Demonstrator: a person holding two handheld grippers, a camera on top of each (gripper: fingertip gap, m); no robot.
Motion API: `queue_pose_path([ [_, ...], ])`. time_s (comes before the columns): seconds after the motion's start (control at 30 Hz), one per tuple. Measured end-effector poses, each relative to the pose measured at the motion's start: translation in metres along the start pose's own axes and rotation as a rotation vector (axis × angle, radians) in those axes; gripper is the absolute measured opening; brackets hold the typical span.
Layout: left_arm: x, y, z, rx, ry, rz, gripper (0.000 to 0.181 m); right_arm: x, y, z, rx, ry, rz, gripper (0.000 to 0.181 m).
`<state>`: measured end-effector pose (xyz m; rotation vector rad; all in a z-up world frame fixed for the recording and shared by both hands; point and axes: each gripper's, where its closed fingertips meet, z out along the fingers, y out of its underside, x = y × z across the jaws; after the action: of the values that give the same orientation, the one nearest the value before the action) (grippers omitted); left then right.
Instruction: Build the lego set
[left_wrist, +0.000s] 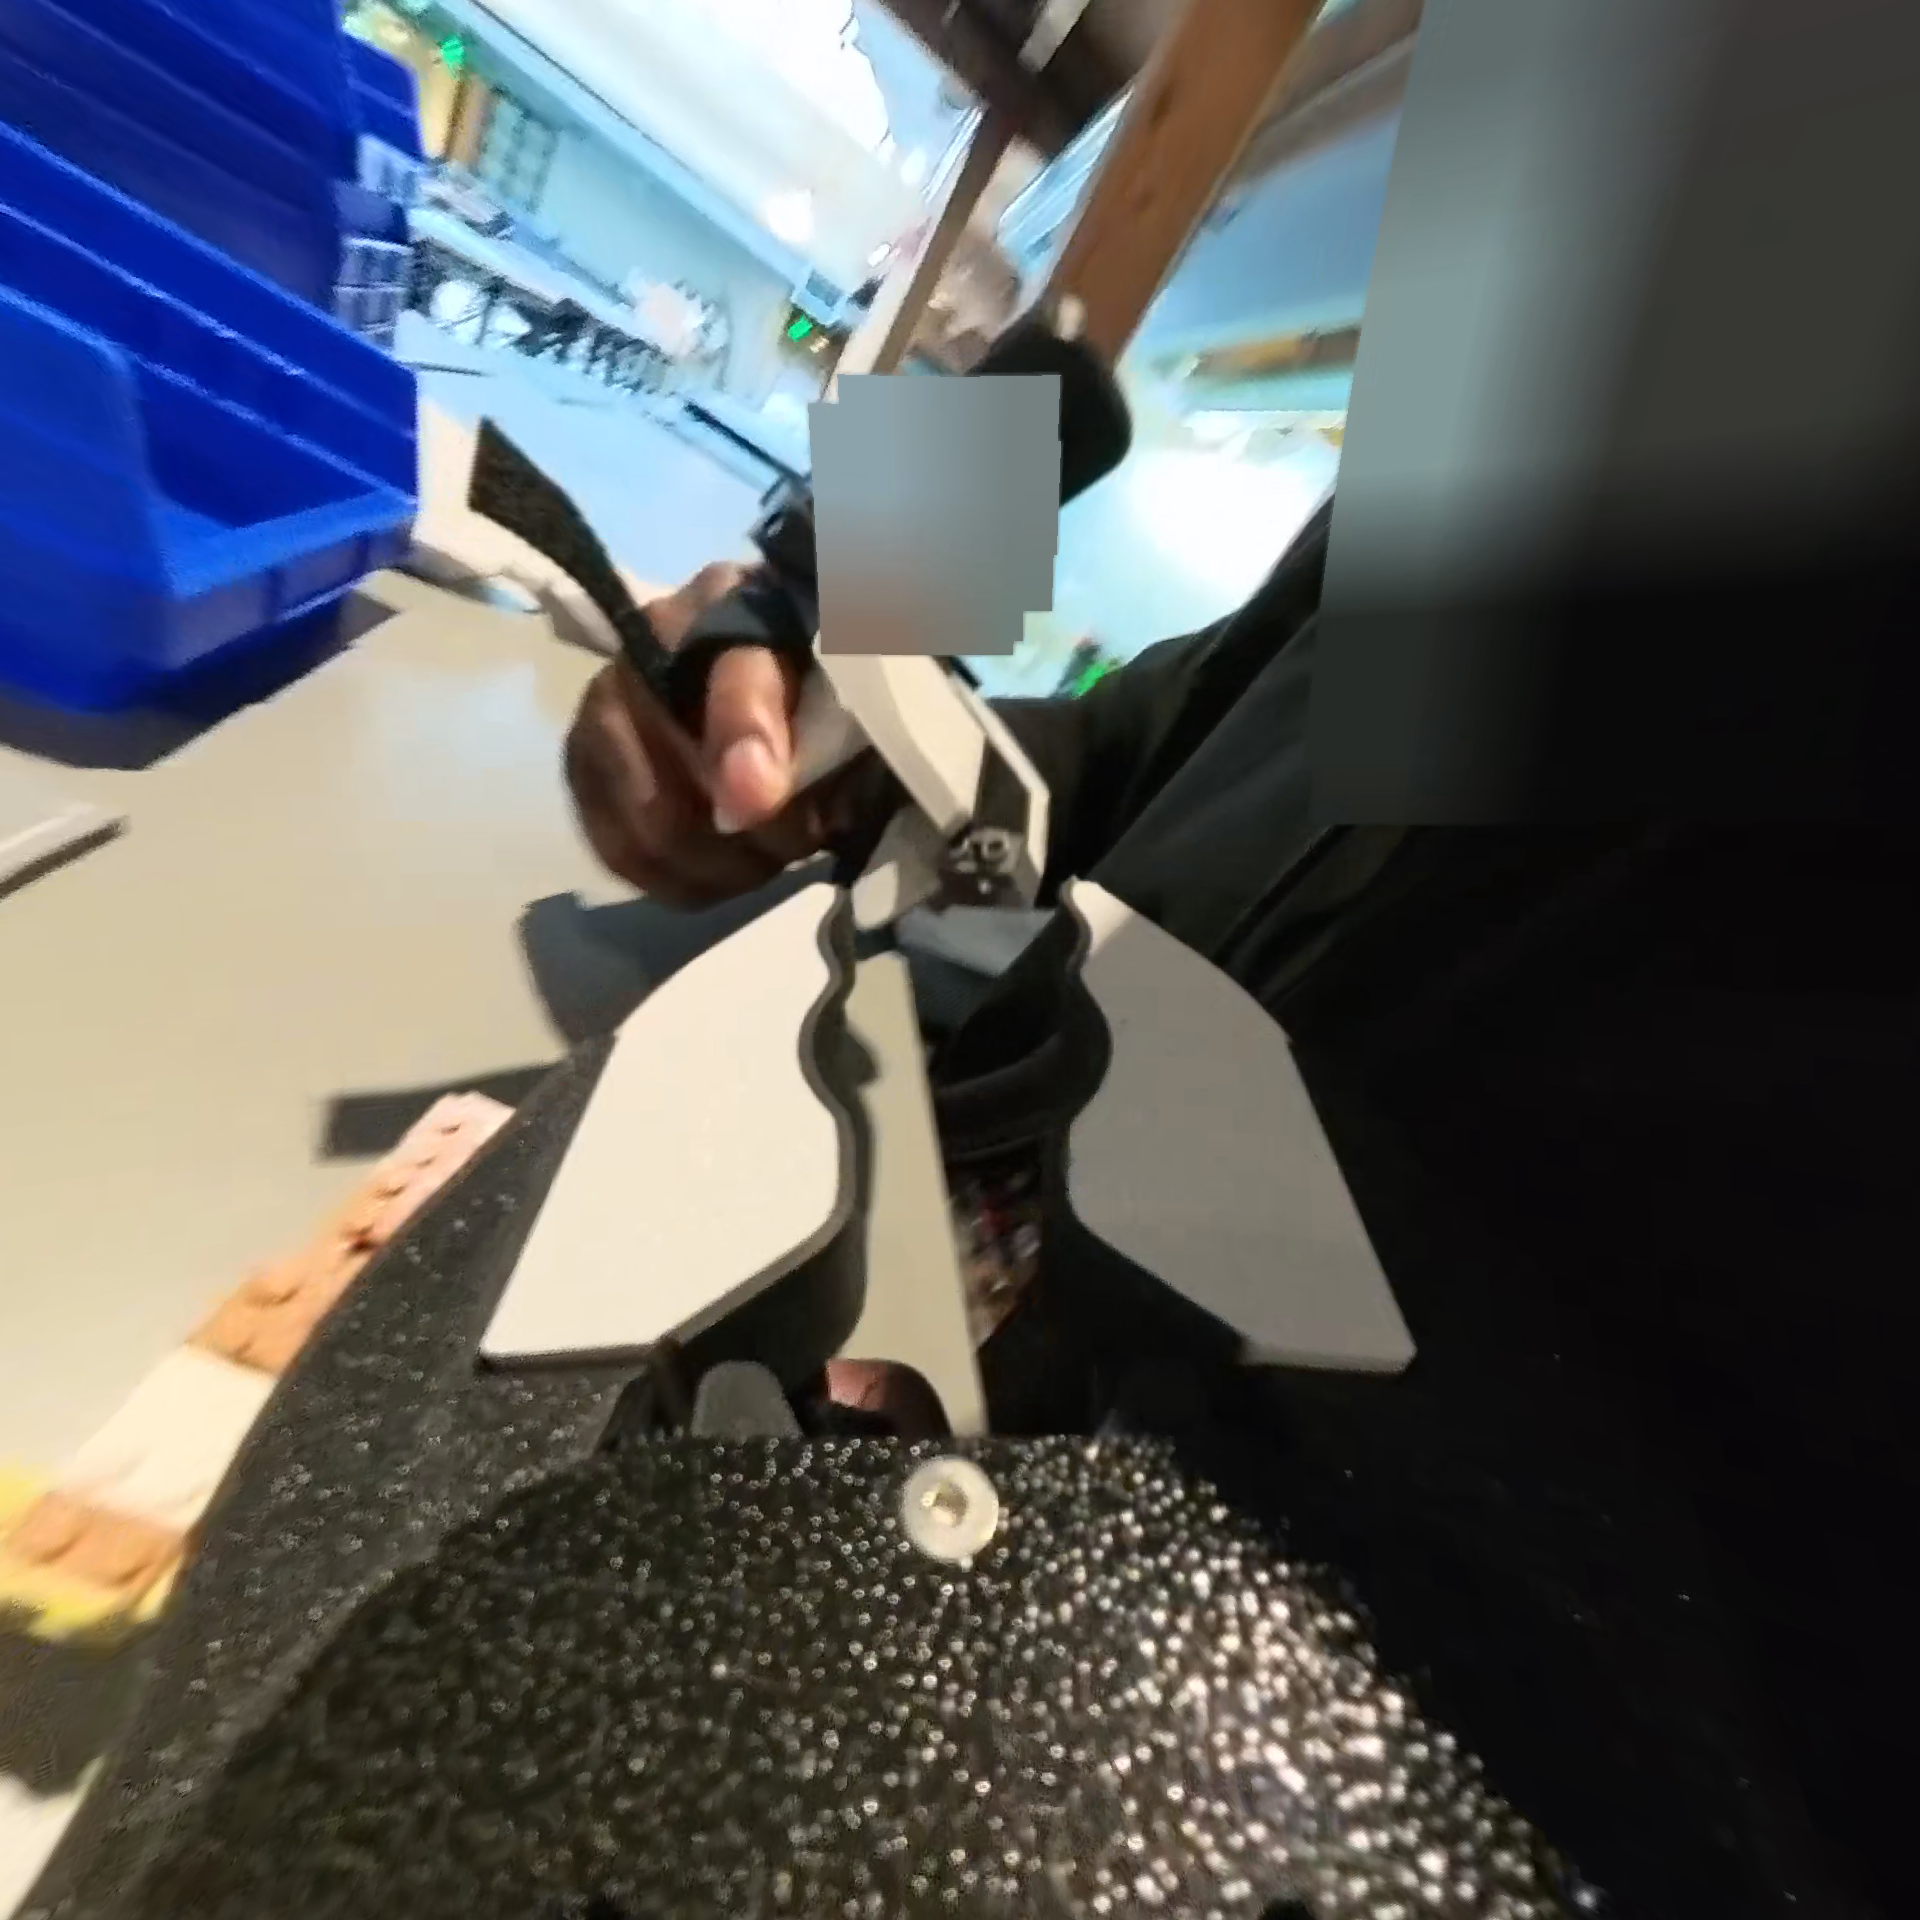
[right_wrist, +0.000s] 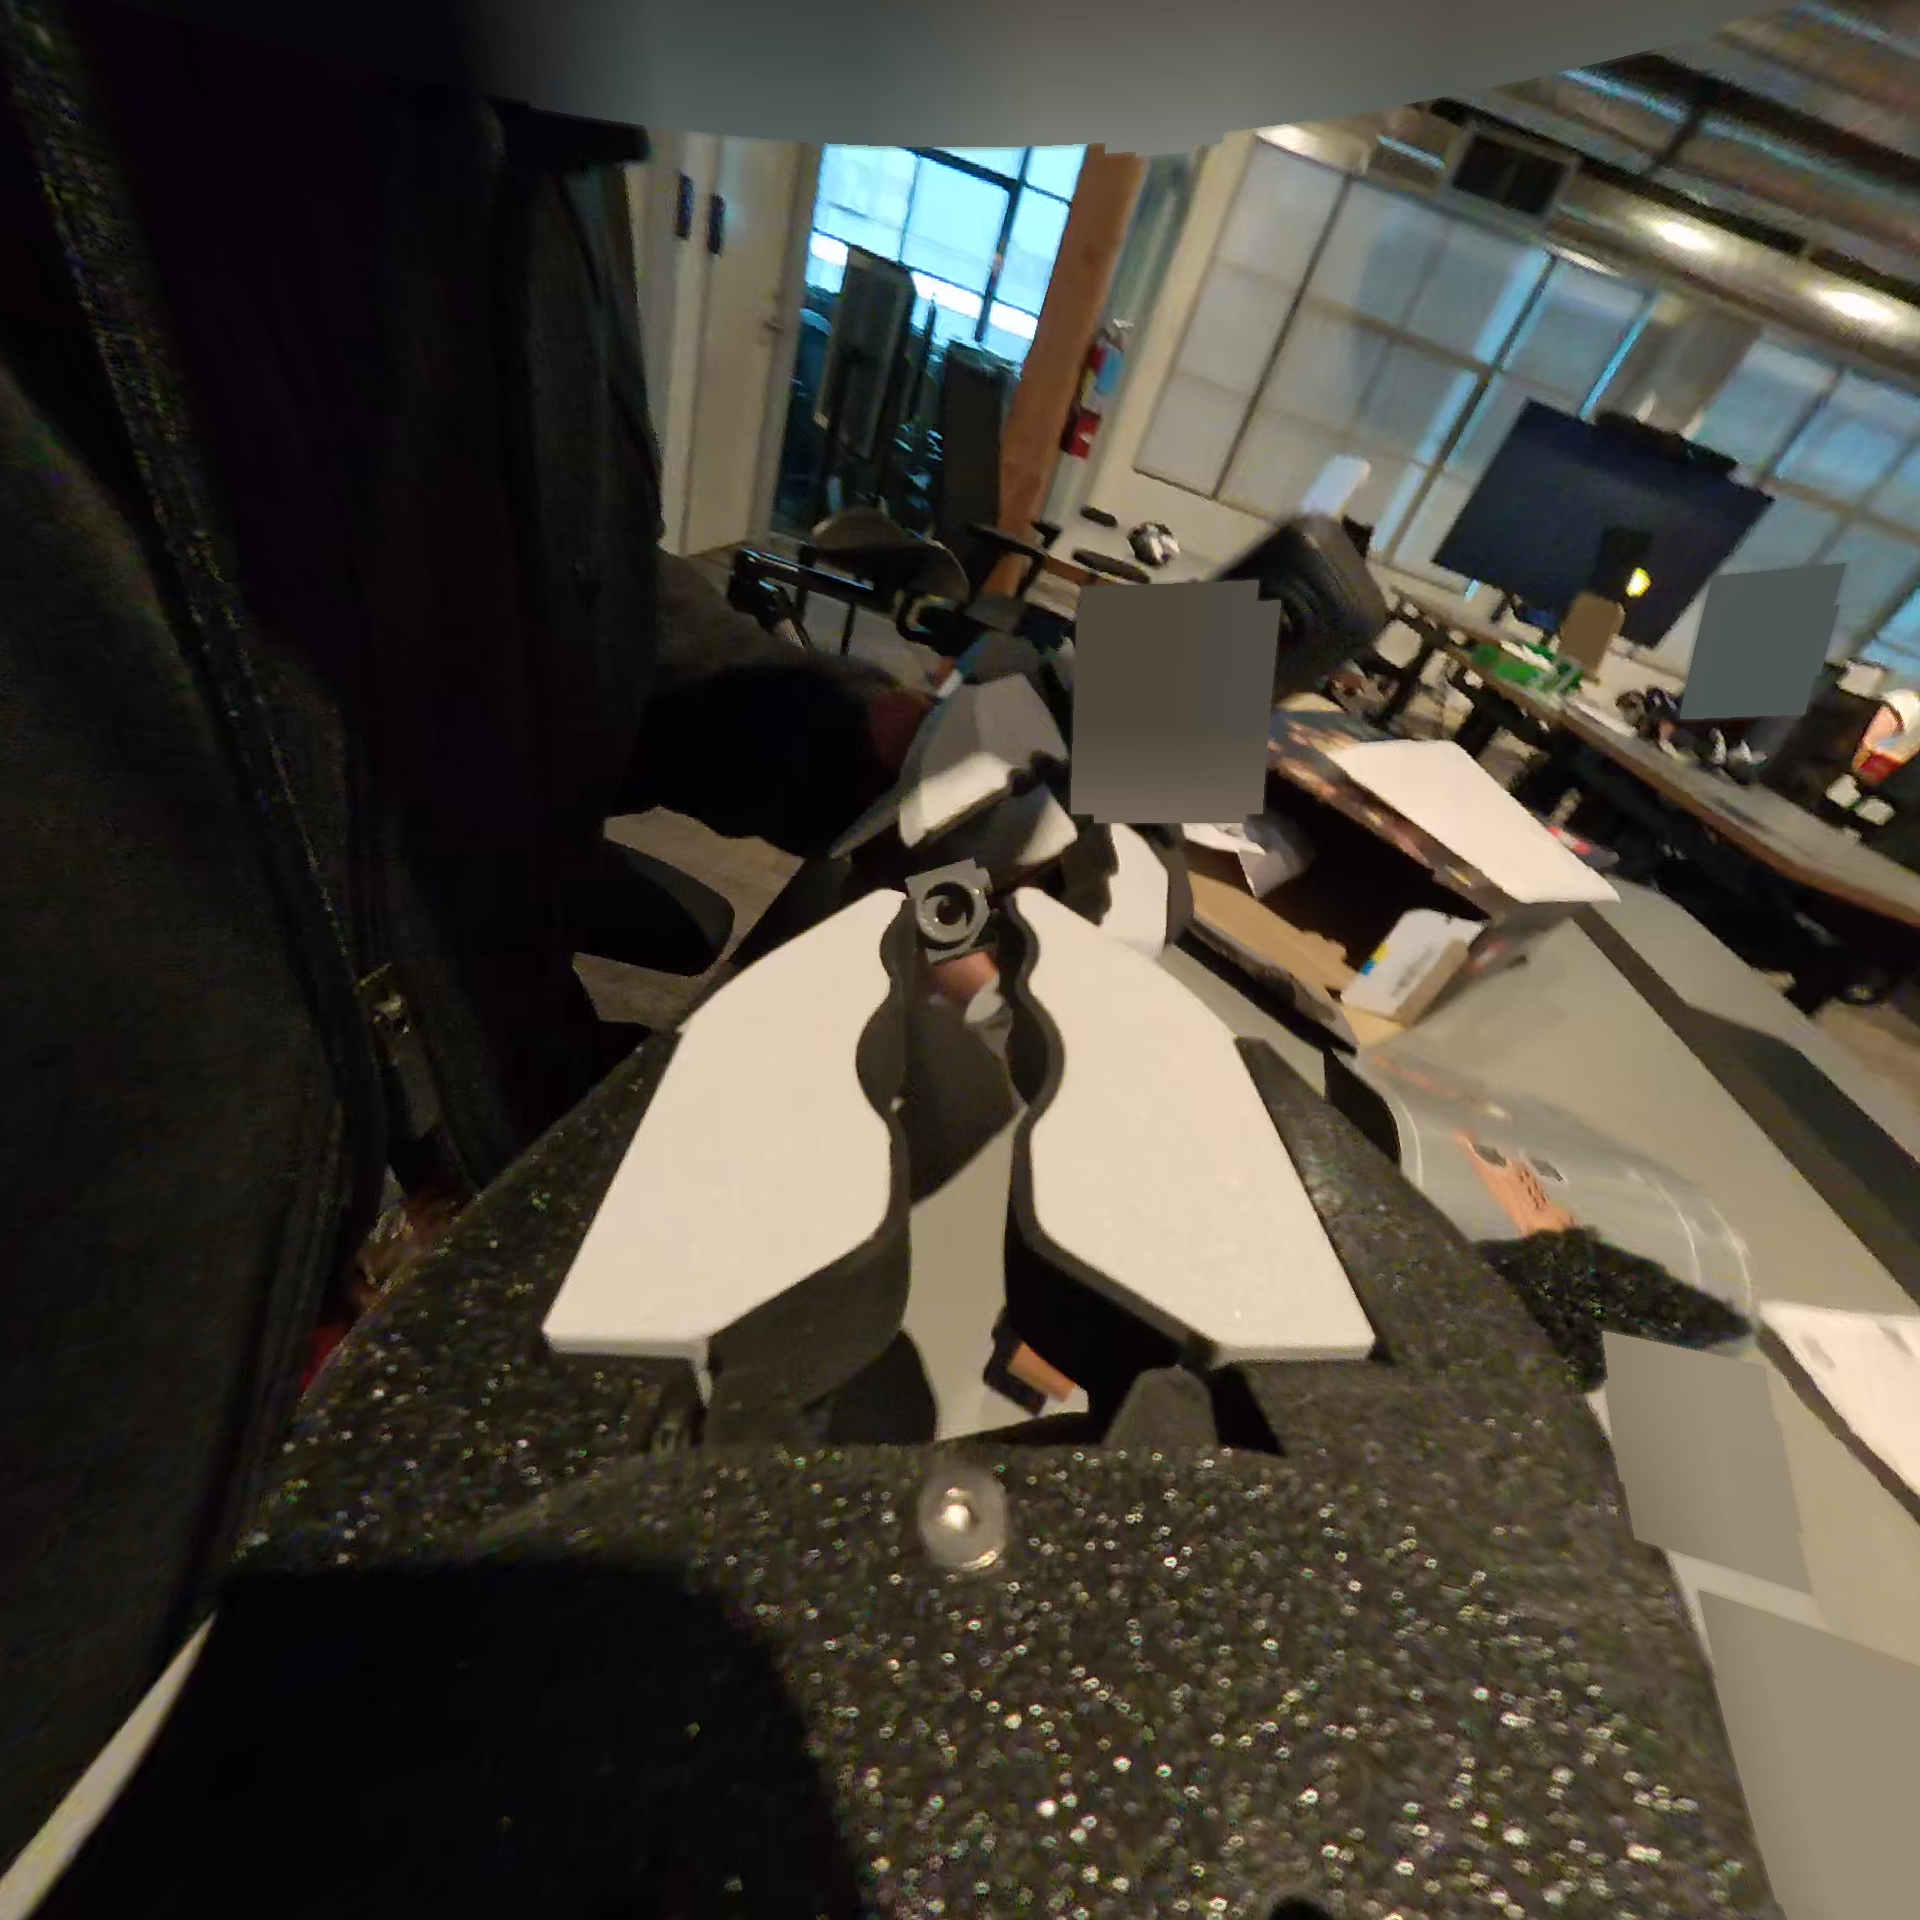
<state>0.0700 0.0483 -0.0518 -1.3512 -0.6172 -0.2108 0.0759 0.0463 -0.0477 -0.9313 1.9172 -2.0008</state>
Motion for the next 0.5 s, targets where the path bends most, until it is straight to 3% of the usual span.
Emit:
queue_pose_path([
  [0.3,0.008,0.002,0.009,-0.011,0.132,-0.082,0.020,-0.003,-0.001,0.004,0.030,-0.045,-0.037,0.015],
  [0.47,-0.002,0.000,0.007,0.006,0.058,-0.003,0.017,0.009,0.011,0.003,-0.018,0.010,0.016,0.017],
  [0.5,-0.006,-0.001,0.006,0.016,0.016,0.040,0.017,0.011,0.013,0.002,-0.045,0.036,0.034,0.026],
])
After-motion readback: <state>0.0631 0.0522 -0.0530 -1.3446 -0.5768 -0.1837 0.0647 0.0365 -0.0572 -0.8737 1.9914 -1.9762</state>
